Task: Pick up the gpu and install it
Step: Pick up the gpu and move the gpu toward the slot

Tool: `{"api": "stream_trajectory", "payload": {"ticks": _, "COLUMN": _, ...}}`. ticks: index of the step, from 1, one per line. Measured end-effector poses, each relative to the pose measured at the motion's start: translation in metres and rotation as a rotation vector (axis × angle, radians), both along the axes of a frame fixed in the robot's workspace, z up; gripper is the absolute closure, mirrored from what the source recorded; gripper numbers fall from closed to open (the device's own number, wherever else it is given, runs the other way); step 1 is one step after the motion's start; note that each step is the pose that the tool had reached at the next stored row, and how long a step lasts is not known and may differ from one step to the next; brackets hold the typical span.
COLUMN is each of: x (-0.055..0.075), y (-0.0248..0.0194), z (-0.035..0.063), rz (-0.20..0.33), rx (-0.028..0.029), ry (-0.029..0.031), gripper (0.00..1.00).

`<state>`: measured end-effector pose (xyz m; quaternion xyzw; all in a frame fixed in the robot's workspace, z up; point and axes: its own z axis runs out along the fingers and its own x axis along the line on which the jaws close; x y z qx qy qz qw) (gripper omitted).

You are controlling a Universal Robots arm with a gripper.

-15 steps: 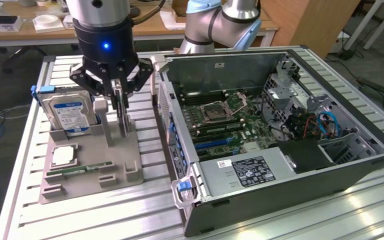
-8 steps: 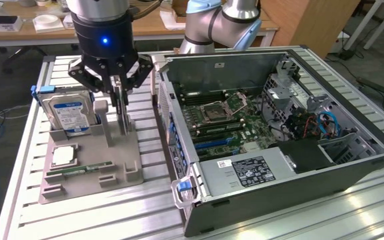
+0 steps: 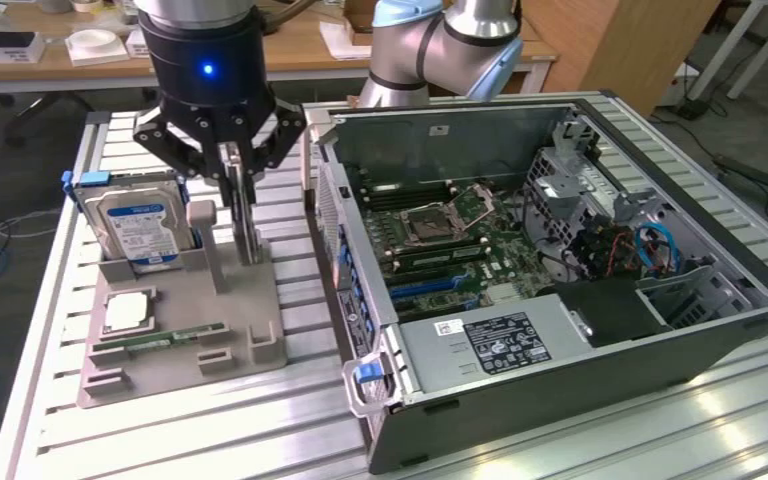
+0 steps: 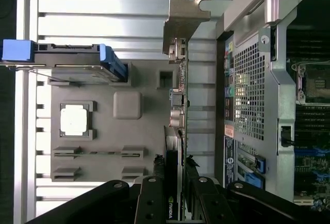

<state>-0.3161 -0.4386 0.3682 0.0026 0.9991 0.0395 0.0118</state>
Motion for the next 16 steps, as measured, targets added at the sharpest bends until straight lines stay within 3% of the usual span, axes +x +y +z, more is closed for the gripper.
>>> {"api": "stream_trajectory", "payload": {"ticks": 8, "x": 0.0, "y": 0.0, "z": 0.0086, "rz": 0.0, "rx": 0.0042, "ry": 0.0, "gripper": 0.74}}
{"api": "stream_trajectory", "payload": {"ticks": 16, "x": 0.0, "y": 0.0, "z": 0.0126, "rz": 0.0, "rx": 0.0037, "ry": -0.0001, "gripper": 0.74}}
